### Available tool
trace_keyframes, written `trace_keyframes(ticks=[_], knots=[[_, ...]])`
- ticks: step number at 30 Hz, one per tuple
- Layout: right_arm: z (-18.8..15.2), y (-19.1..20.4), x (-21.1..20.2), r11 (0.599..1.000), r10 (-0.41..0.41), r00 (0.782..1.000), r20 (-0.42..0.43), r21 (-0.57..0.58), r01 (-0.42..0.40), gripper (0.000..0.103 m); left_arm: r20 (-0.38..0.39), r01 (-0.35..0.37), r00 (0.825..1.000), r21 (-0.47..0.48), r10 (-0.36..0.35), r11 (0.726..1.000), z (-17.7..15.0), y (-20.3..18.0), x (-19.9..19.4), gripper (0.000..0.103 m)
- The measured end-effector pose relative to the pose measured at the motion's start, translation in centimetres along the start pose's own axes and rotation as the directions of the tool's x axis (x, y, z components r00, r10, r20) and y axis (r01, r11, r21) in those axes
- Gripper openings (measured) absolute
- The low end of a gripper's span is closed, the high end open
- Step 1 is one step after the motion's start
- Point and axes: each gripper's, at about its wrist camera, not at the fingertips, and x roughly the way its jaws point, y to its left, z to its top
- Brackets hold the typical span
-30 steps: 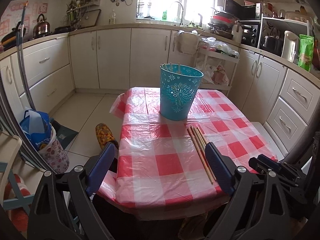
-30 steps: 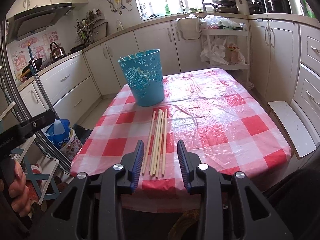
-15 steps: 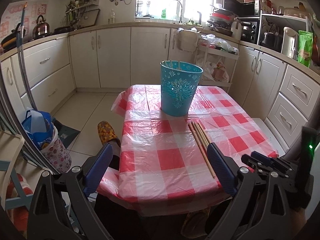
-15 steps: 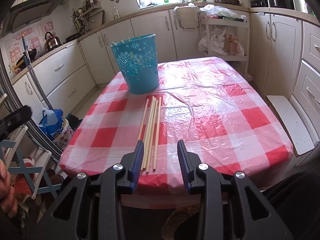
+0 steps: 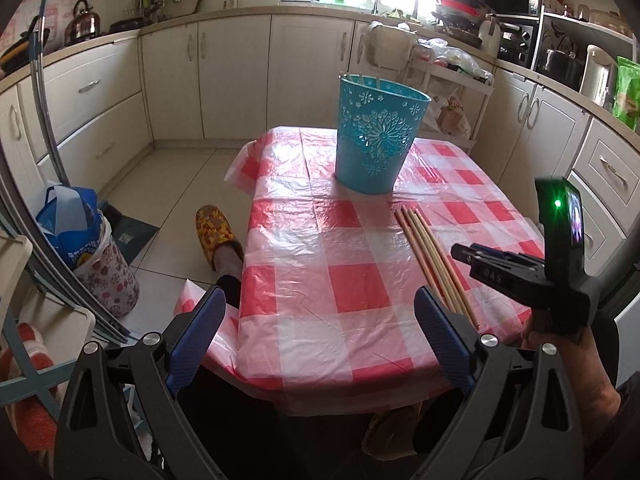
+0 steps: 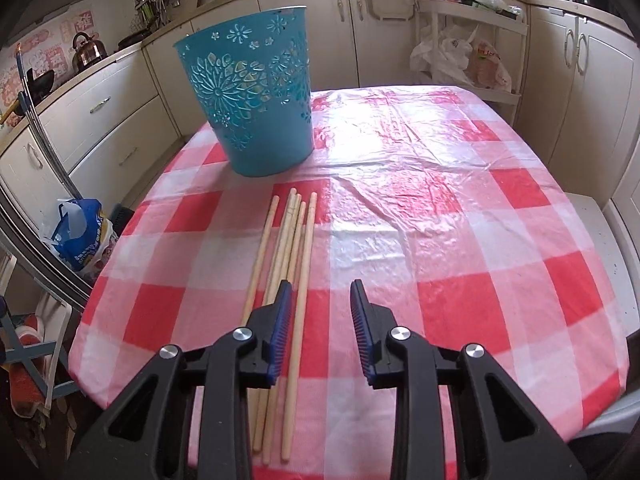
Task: Organize utensils
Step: 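Bring both open tools back down to the remaining sticks, then close the left tool on one wooden stick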
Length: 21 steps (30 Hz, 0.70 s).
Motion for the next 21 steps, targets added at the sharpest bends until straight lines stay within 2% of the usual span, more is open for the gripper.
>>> trace_keyframes(ticks=[6,9,12,17,21], knots=[[0.5,0.2,2.0,0.997,-0.057,0.998,-0.038,-0.051,0.055,0.029,-0.027,0.001,1.000,-0.002,-0.001,1.000,-0.3,0.1,1.4,0.091],[0.5,-0.7,2.1,0.995,-0.086,0.995,-0.044,-0.048,0.084,0.022,-0.043,0.010,0.999,0.003,-0.010,1.000,0.1,-0.3,2.6,0.091],[0.6,-1.3,2.0,0.995,-0.081,0.996,-0.049,-0.062,0.077,0.021,-0.061,0.025,0.998,0.012,-0.025,1.000,0.7,-1.4,4.3,0.091],[0.8,-1.7,2.1,0.992,-0.066,0.997,-0.043,-0.107,0.061,0.021,-0.128,0.074,0.989,0.024,-0.071,0.997,2.5,-4.4,9.6,0.091],[0.5,-2.7,1.7,0.995,-0.025,0.999,-0.029,-0.094,0.022,0.019,-0.153,0.067,0.987,0.065,-0.057,0.996,3.7,-7.0,13.7,0.091]])
